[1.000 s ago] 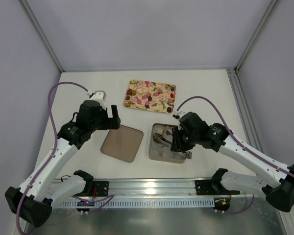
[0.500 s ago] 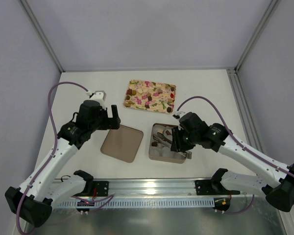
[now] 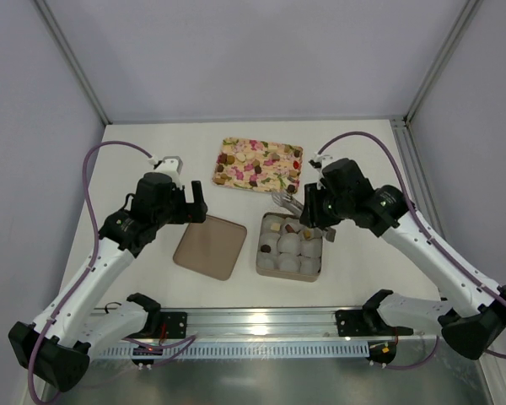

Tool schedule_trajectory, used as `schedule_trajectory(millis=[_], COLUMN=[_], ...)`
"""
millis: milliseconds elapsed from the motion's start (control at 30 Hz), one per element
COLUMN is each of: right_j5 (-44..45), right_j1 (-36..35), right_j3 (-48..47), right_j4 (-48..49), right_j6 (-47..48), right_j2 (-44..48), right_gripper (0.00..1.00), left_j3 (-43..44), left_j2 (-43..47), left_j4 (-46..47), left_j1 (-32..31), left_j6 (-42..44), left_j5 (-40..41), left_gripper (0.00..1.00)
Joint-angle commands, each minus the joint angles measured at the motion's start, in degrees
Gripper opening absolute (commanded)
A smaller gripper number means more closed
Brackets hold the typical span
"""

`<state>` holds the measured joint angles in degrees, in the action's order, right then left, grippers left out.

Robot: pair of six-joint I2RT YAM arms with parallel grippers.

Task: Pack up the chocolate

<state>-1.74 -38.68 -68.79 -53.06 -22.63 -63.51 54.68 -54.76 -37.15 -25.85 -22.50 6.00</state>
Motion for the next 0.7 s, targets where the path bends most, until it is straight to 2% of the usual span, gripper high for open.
schedule_trajectory(millis=[0, 200, 333, 567, 667], right_j5=[1.47, 4.2, 4.37, 4.29, 4.46], right_j1=[5.79, 12.03, 14.24, 15.82, 15.82], right_j3=[-3.71, -11.34, -19.78, -35.16, -41.14], right_j4=[1.37, 5.59, 6.56, 5.07, 3.05], right_j6=[4.43, 8.13, 9.8, 11.38, 11.65], right_j2=[-4.42, -14.96, -27.94, -43.95, -47.93], right_gripper=[0.39, 0.39, 0.4, 0.47, 0.48], left_j3=[1.84, 1.84, 1.75, 1.66, 1.84], left_j2=[0.27, -0.26, -0.17, -0.17, -0.52], left_j4=[0.32, 0.23, 0.14, -0.12, -0.03], left_j1=[0.18, 0.18, 0.18, 0.18, 0.18], left_j6=[-0.35, -0.26, -0.26, -0.17, -0.09], left_j5=[0.5, 0.24, 0.5, 0.94, 1.03], left_gripper=[1.0, 1.0, 1.0, 1.0, 1.0])
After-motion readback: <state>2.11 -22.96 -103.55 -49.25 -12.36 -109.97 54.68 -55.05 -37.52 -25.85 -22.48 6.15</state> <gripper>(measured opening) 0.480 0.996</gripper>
